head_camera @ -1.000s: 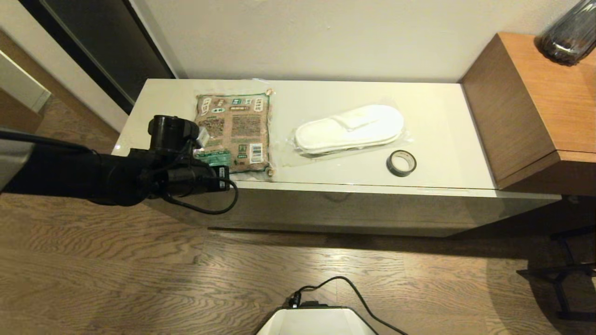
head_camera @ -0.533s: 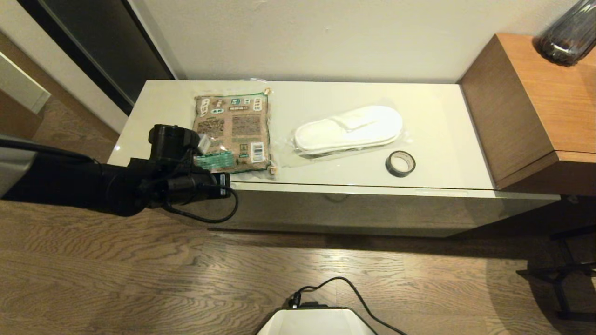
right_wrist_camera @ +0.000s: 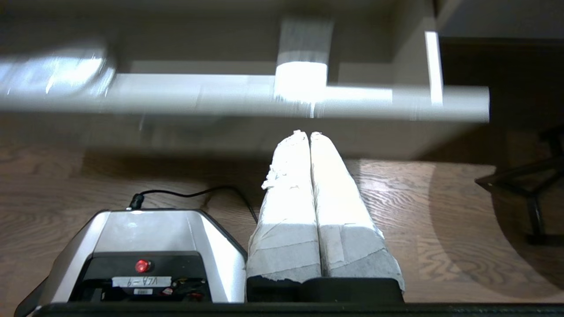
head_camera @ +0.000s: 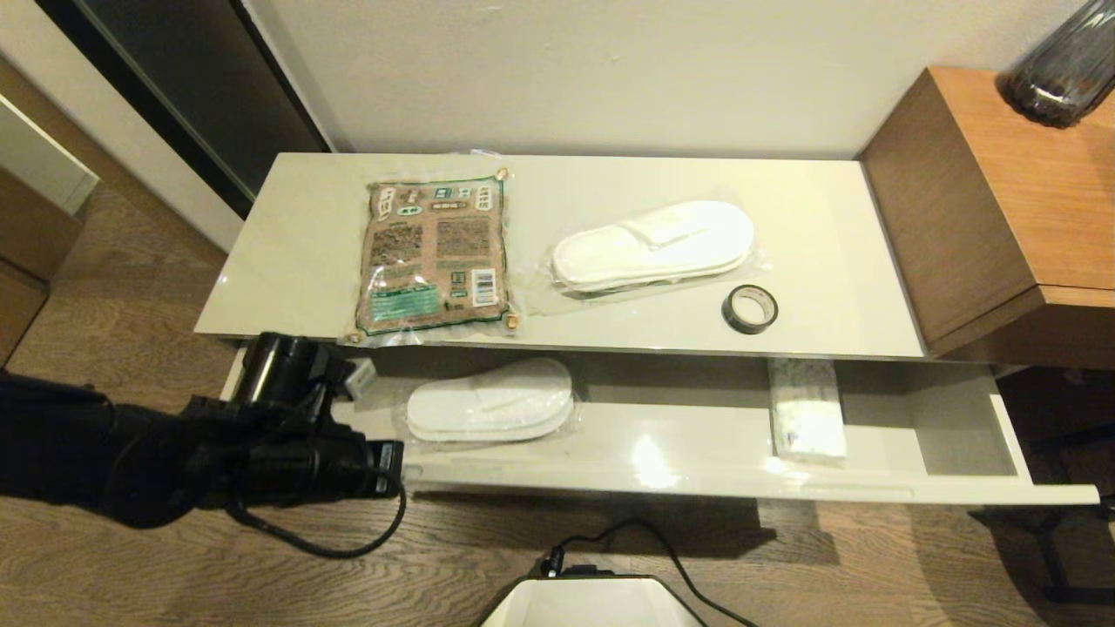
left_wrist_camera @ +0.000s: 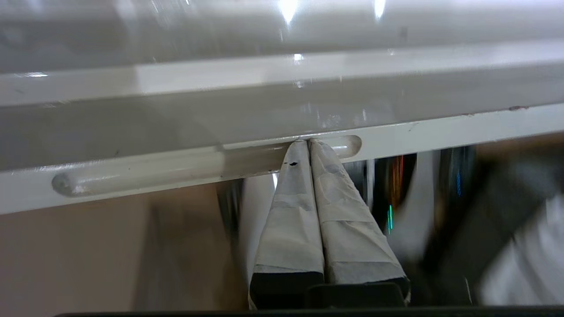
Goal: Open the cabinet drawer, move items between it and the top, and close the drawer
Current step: Open the drawer
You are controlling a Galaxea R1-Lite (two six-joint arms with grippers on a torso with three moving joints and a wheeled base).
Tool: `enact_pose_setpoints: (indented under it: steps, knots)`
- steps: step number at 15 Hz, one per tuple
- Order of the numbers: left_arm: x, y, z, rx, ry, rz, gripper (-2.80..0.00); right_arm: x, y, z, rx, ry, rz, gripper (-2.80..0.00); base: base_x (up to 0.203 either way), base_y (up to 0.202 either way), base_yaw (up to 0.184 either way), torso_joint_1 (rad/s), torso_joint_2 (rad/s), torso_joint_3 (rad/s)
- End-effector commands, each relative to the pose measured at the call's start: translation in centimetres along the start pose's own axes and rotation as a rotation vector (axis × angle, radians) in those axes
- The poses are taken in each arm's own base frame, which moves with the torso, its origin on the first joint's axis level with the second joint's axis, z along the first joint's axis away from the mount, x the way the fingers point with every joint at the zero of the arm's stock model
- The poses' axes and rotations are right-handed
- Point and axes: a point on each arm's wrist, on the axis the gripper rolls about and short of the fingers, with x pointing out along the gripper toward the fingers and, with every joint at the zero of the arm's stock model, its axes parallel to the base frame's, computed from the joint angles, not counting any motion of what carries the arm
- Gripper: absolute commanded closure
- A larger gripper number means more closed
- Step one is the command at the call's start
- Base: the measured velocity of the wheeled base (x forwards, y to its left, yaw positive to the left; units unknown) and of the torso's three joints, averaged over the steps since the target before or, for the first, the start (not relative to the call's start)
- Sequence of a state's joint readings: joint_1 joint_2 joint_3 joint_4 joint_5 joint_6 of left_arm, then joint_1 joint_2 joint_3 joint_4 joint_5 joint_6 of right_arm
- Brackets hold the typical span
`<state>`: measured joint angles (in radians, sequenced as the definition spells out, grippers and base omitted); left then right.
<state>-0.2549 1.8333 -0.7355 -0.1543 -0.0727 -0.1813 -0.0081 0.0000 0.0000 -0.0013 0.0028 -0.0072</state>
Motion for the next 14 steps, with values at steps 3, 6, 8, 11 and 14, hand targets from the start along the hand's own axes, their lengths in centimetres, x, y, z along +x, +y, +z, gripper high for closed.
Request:
enact_pose_setpoints:
  steps: [3, 6, 8, 11, 14]
  knots:
    - [-4.1, 0.3, -3.9, -0.027, -0.027, -0.055, 0.0, 0.0, 0.0, 0.0, 0.0, 0.001, 0.001, 0.0, 0.0, 0.0, 0.0, 0.0, 0.0, 0.0]
    - [-5.2, 0.2, -3.6, -0.064, -0.075, -0.051, 0.0, 0.0, 0.0, 0.0, 0.0, 0.001, 0.002, 0.0, 0.0, 0.0, 0.0, 0.0, 0.0, 0.0]
    - [-6.4, -0.2, -1.3, -0.07, -0.19, -0.011, 0.0, 0.0, 0.0, 0.0, 0.0, 0.001, 0.001, 0.0, 0.0, 0.0, 0.0, 0.0, 0.0, 0.0]
    - [-9.1, -0.8, -1.0, -0.057, -0.232, -0.007, 0.0, 0.0, 0.0, 0.0, 0.0, 0.0, 0.001, 0.0, 0.0, 0.0, 0.0, 0.0, 0.0, 0.0]
    - [-10.2, -1.7, -0.7, -0.061, -0.229, -0.036, 0.0, 0.0, 0.0, 0.0, 0.0, 0.001, 0.002, 0.0, 0.0, 0.0, 0.0, 0.0, 0.0, 0.0]
